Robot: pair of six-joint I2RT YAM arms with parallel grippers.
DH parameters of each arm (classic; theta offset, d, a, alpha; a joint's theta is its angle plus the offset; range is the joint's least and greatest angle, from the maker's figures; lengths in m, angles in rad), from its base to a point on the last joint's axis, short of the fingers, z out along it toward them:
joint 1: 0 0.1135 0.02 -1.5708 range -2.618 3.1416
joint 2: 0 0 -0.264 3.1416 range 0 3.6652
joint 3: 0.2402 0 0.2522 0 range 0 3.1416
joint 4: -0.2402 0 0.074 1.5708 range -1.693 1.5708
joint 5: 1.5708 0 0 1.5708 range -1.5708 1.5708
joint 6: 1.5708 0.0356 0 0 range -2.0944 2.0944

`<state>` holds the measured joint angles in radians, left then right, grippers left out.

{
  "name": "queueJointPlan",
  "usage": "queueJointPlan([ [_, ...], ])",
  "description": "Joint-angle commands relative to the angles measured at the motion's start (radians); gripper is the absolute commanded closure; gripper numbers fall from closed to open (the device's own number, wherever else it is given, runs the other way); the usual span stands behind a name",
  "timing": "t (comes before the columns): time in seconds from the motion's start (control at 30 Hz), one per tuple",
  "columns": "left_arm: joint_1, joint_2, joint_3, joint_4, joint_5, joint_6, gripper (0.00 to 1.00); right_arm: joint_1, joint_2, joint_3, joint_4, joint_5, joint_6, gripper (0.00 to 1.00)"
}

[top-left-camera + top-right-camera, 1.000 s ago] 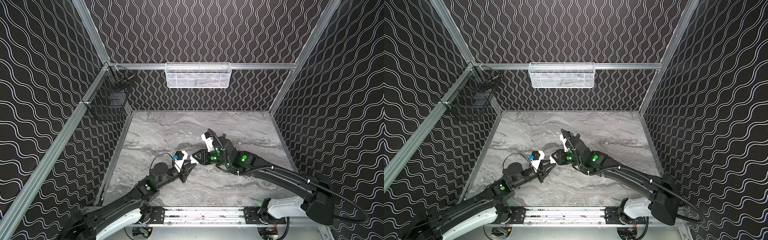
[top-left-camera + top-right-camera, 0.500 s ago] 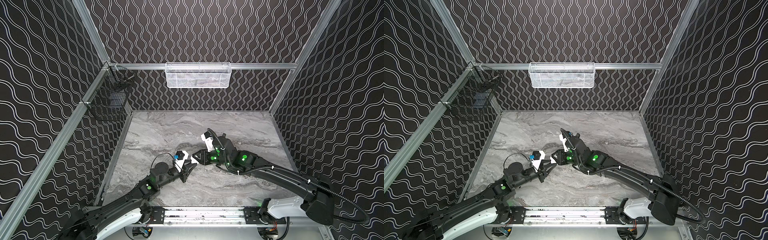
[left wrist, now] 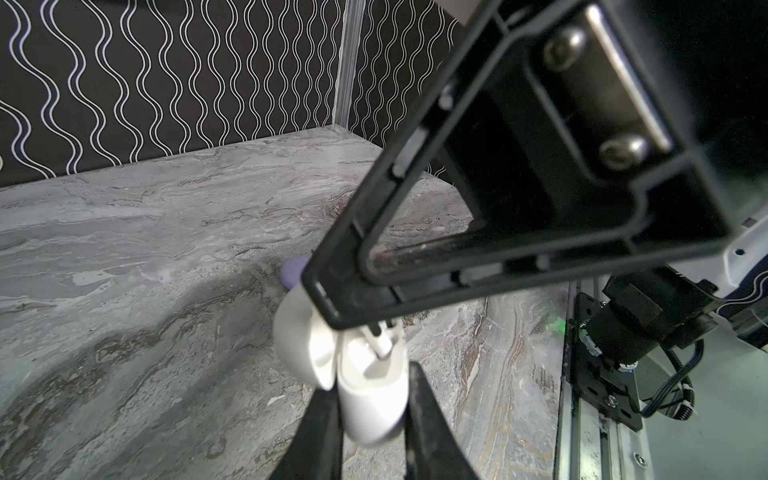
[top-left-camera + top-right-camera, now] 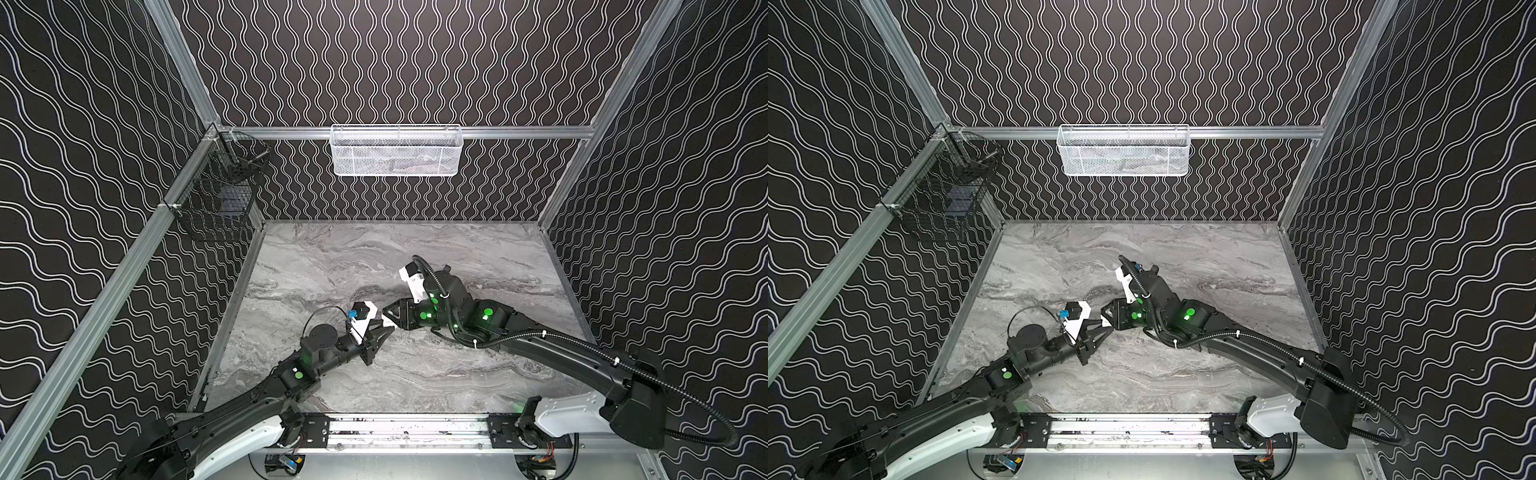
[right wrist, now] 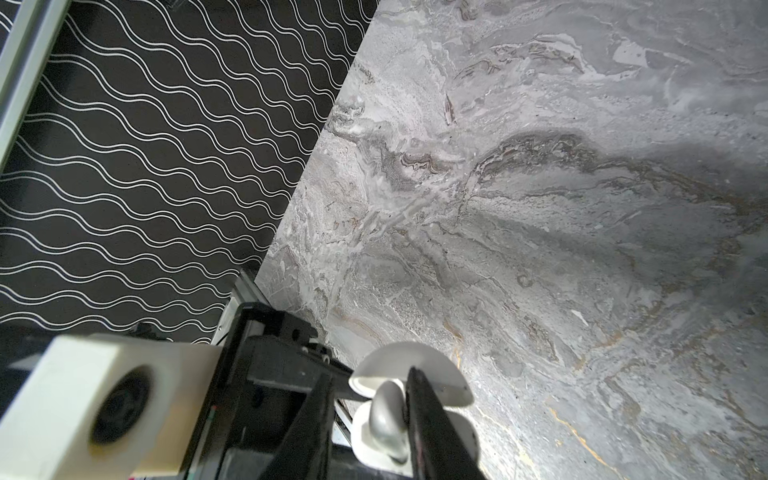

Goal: Insert the wireless bluetooth earbuds into the charging case

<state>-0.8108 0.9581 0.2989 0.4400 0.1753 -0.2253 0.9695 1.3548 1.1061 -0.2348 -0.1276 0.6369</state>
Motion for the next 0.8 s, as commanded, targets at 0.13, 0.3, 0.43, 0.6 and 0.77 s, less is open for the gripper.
queueJointPlan([
  [0.13,0.000,-0.006,0.006,0.050,0.027,0.024,0.80,0.001,0.009,0.037,-0.075,0.066,-0.021,0.65],
  [0.3,0.001,-0.003,0.006,0.054,0.028,0.024,0.80,0.001,0.007,0.056,-0.128,0.127,-0.029,0.64],
  [0.43,0.001,0.000,0.005,0.056,0.026,0.024,0.80,0.003,0.004,0.055,-0.124,0.118,-0.033,0.65],
  [0.6,0.001,0.001,0.006,0.054,0.021,0.024,0.80,0.032,0.021,0.082,-0.152,0.144,-0.048,0.67],
  [0.77,0.001,0.005,0.007,0.051,0.016,0.025,0.80,0.074,0.055,0.130,-0.212,0.221,-0.059,0.67],
])
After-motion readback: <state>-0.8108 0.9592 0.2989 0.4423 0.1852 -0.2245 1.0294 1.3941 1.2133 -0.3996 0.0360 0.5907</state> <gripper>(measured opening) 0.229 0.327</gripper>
